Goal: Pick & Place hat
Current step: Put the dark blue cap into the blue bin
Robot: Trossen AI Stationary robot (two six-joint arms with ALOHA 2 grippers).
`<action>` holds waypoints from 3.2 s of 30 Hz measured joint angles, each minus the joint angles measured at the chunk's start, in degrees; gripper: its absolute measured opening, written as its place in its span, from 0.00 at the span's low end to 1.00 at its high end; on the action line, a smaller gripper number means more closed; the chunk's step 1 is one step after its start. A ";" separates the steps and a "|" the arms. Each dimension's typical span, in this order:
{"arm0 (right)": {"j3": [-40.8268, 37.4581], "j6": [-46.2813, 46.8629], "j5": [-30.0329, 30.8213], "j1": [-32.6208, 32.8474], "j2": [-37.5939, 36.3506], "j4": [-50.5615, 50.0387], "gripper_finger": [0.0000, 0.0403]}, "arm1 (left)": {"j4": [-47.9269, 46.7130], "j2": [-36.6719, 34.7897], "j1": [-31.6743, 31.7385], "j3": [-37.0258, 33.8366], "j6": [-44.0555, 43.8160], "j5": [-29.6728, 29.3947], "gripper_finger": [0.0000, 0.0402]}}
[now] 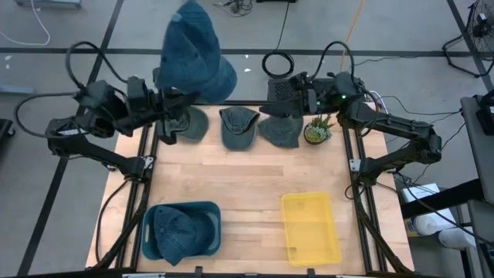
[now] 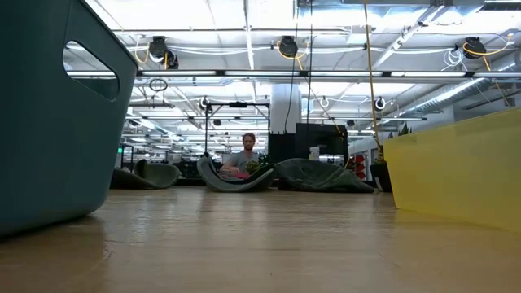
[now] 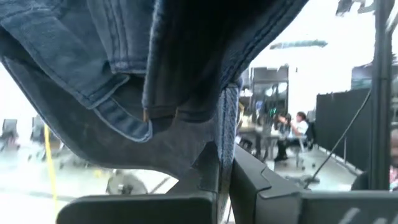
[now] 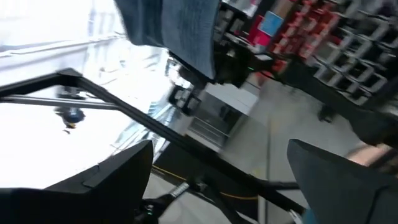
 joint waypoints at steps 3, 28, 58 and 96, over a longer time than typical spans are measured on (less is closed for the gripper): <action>0.04 0.60 0.36 0.00 0.36 2.98 0.90 | 4.01 0.91 0.00 0.00 0.67 1.53 0.03; -0.02 -1.92 1.34 1.92 1.10 15.50 0.90 | 15.86 13.13 -0.61 -0.04 -2.56 7.12 0.03; -0.07 -6.63 -1.35 3.69 1.09 17.06 0.03 | 11.68 14.64 -1.66 -0.04 -1.25 5.62 0.07; 0.01 -13.82 -14.34 -1.20 -9.92 1.37 0.00 | -6.96 0.70 0.81 -0.04 -42.10 10.19 0.67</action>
